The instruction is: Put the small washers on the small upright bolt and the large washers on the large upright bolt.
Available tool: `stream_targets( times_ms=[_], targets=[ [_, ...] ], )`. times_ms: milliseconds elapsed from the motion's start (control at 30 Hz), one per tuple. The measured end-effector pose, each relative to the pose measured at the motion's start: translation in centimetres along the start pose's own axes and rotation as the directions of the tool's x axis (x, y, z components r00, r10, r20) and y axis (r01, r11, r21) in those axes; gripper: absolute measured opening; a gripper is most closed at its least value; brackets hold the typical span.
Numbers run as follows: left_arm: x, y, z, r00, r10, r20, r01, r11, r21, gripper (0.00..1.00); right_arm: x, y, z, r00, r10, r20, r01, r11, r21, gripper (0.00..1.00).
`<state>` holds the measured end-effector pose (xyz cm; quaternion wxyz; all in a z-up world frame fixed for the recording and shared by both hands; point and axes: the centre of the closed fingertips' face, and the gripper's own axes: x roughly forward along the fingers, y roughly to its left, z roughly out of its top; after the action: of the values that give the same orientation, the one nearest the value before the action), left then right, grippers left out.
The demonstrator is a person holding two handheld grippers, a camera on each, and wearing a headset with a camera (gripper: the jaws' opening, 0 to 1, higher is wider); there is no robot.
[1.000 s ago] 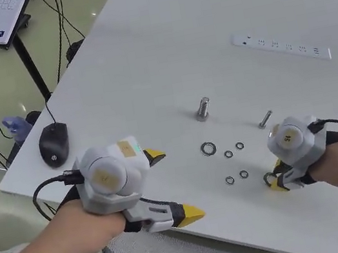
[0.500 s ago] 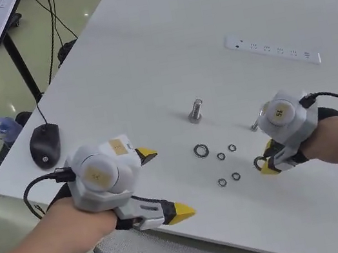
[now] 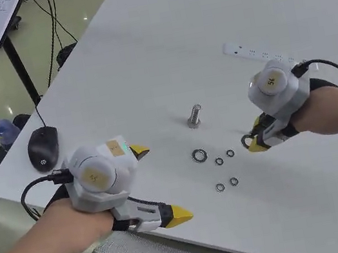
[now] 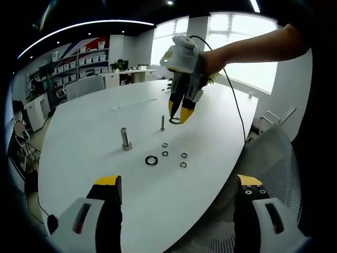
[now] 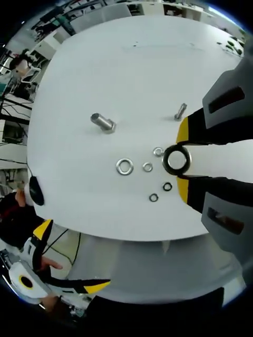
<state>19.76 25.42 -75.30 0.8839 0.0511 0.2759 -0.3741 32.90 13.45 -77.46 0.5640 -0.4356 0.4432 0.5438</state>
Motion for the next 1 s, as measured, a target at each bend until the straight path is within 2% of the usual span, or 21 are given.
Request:
stream_targets(
  times_ms=[167, 500, 733, 833, 1000],
  targets=[
    [0.2, 0.1, 0.2, 0.9999, 0.002, 0.011, -0.002, 1.000, 0.002, 0.92, -1.0, -1.6, 1.5, 0.9997, -0.011, 0.023, 0.011, 1.000, 0.005, 0.22],
    [0.8, 0.7, 0.1, 0.9998, 0.016, 0.010, -0.016, 1.000, 0.000, 0.98, -1.4, -3.7, 3.4, 0.9995, -0.014, 0.029, 0.014, 1.000, -0.015, 0.22],
    [1.3, 0.9, 0.0, 0.9999, 0.017, 0.001, -0.017, 1.000, 0.002, 0.99, -0.7, -4.8, 5.1, 0.9991, -0.011, 0.040, 0.012, 1.000, -0.026, 0.22],
    [1.4, 0.9, 0.2, 0.9998, 0.019, 0.010, -0.019, 1.000, 0.000, 0.99, -0.3, -5.4, 6.0, 0.9986, -0.007, 0.053, 0.008, 1.000, -0.019, 0.22],
    [1.6, 1.2, -0.1, 0.9998, 0.021, -0.002, -0.021, 1.000, -0.001, 0.99, 0.3, -6.0, 7.1, 0.9985, 0.001, 0.054, 0.000, 1.000, -0.027, 0.22]
  ],
)
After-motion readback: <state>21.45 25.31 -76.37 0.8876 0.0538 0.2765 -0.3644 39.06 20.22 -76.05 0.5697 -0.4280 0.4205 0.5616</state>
